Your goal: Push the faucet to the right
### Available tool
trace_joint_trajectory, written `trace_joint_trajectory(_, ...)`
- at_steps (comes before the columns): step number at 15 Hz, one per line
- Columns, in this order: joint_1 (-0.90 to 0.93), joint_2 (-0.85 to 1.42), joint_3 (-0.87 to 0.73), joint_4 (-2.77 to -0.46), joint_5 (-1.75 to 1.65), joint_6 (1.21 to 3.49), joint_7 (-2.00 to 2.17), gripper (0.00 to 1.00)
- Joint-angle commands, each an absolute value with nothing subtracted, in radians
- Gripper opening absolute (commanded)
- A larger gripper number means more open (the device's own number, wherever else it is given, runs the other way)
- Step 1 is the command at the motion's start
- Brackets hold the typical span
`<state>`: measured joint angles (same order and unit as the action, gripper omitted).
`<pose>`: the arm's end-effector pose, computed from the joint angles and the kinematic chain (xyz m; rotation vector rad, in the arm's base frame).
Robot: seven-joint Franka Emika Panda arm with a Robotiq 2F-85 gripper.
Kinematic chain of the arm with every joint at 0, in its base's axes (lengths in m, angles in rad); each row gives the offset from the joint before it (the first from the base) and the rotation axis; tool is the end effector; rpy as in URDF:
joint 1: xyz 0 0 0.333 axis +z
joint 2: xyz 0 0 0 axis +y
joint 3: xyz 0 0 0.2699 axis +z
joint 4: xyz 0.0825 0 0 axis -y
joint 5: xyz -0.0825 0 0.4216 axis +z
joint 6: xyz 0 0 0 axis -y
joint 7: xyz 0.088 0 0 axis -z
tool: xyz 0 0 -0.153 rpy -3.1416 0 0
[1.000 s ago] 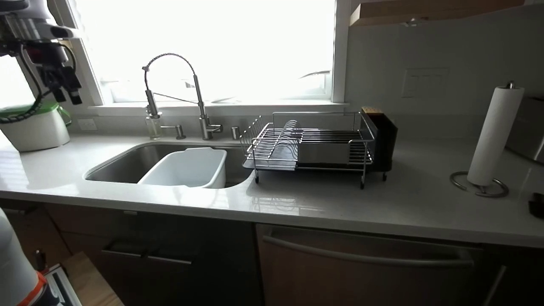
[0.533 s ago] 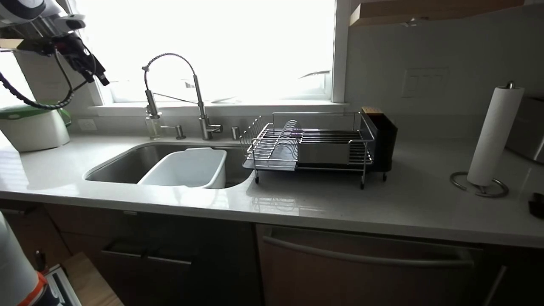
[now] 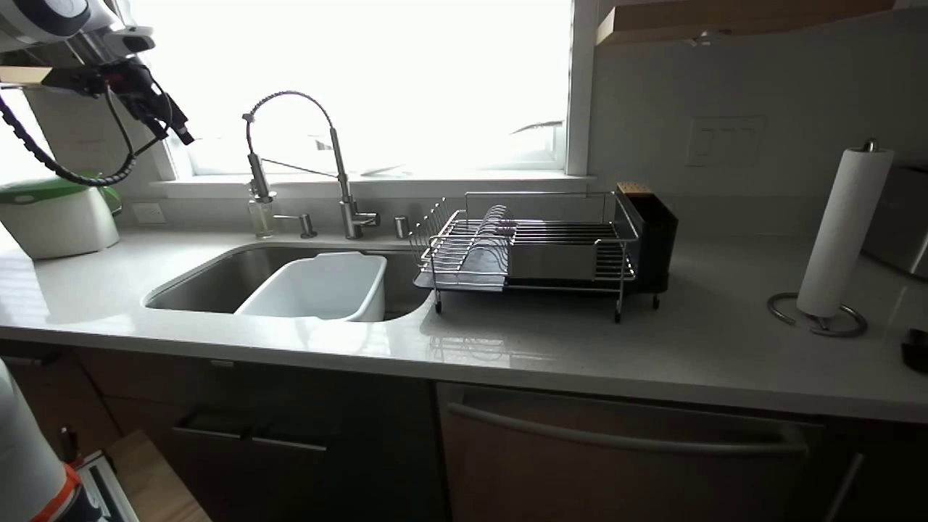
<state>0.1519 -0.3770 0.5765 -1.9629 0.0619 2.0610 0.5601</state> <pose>0.3984 0.4002 0.5576 -2.9335 -0.2366 -0.6287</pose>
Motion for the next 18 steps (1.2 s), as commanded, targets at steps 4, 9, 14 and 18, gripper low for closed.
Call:
trace_joint_trajectory(4,0.093,-0.154,0.724,-1.817,-0.304,2.019,0.984,1.0)
trace_joint_trajectory(9,0.194,0.097,0.736,-1.676,-0.638,1.974,1.32,1.0)
trace_joint_trajectory(14,0.406,0.274,0.577,-1.527,-0.831,1.902,1.488,1.0)
trace_joint_trajectory(18,0.545,0.358,0.438,-1.422,-0.927,1.889,1.543,1.0)
